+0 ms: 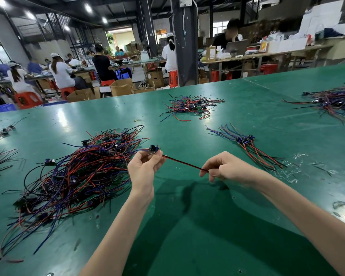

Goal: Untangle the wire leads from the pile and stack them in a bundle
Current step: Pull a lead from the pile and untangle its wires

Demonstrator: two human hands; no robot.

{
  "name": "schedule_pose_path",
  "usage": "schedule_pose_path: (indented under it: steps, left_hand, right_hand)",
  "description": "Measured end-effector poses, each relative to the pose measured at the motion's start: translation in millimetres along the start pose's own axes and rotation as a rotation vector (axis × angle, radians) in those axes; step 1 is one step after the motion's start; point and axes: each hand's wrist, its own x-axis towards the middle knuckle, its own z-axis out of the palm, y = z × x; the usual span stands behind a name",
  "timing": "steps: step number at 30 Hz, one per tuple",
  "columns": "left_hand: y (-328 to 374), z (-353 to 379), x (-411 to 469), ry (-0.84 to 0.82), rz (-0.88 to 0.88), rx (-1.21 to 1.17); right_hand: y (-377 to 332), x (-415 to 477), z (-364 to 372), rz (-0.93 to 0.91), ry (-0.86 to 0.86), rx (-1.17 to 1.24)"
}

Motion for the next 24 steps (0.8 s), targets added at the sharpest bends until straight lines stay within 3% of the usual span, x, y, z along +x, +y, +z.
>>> schedule_pose_path:
  steps: [7,18,21,24]
  left_hand:
    - [1.1,-1.1,-0.2,-0.021,-0.030,-0.001]
    - [4.2,0.7,-2.2,-0.076,-0.184,-0.171]
    - [2.7,1.4,-2.8,-0.094,-0.232,-0.181]
    - [-1.6,4.9,-7.2,-0.126,-0.260,-0.177]
  right_hand:
    - [-0.4,-3.5,-6.1,-0.029,-0.108,0.012]
    - [-1.6,-12.7,-33.2,0.091,-0.500,0.084]
    - [-3.0,-16.7,-36.7,0.117,-0.507,0.110]
    - [-7.3,-14.5,-32.5,0.119,-0.358,0.143]
